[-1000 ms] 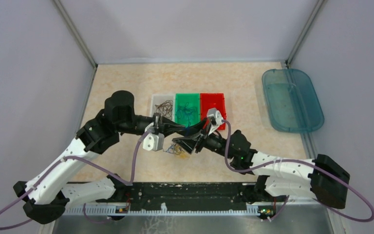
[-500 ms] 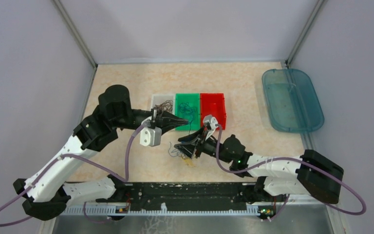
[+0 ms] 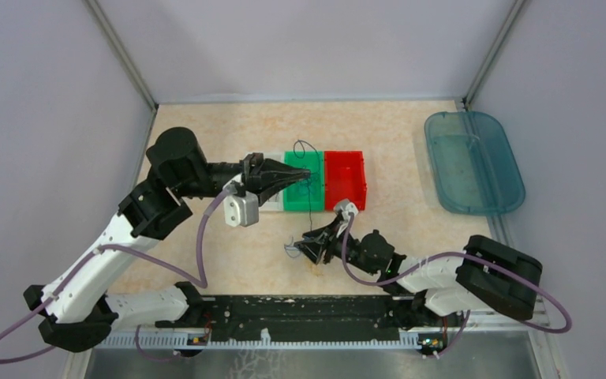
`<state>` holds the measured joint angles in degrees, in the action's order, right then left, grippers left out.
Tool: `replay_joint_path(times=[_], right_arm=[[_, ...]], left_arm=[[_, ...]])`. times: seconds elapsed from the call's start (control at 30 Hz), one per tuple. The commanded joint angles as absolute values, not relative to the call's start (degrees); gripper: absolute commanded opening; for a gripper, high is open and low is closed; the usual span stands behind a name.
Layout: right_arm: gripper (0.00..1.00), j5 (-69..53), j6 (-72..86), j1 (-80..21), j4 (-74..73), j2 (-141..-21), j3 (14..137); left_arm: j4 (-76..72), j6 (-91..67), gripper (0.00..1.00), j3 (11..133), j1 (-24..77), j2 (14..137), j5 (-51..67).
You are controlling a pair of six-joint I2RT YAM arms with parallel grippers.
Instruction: Untangle the cables
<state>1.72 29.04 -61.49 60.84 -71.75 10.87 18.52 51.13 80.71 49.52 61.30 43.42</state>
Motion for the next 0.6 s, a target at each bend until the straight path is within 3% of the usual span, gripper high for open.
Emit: replay_joint_path(times=[0.0, 0.23, 0.57], right_arm=[[0.49, 3.5, 28.2, -62.1, 62.0, -74.4, 8.4], [0.55, 4.1, 27.9, -62.1, 62.9, -76.0, 7.0], [0.5, 5.9, 27.8, -62.1, 59.4, -74.1, 5.4]], left_arm=[[6.5, 53.2, 0.0, 85.2, 50.0, 61.0, 41.3], [1.2, 55.4, 0.0, 87.3, 50.0, 62.1, 38.9], [-7.9, 63.4, 0.0, 86.8, 49.9, 62.1, 33.7]])
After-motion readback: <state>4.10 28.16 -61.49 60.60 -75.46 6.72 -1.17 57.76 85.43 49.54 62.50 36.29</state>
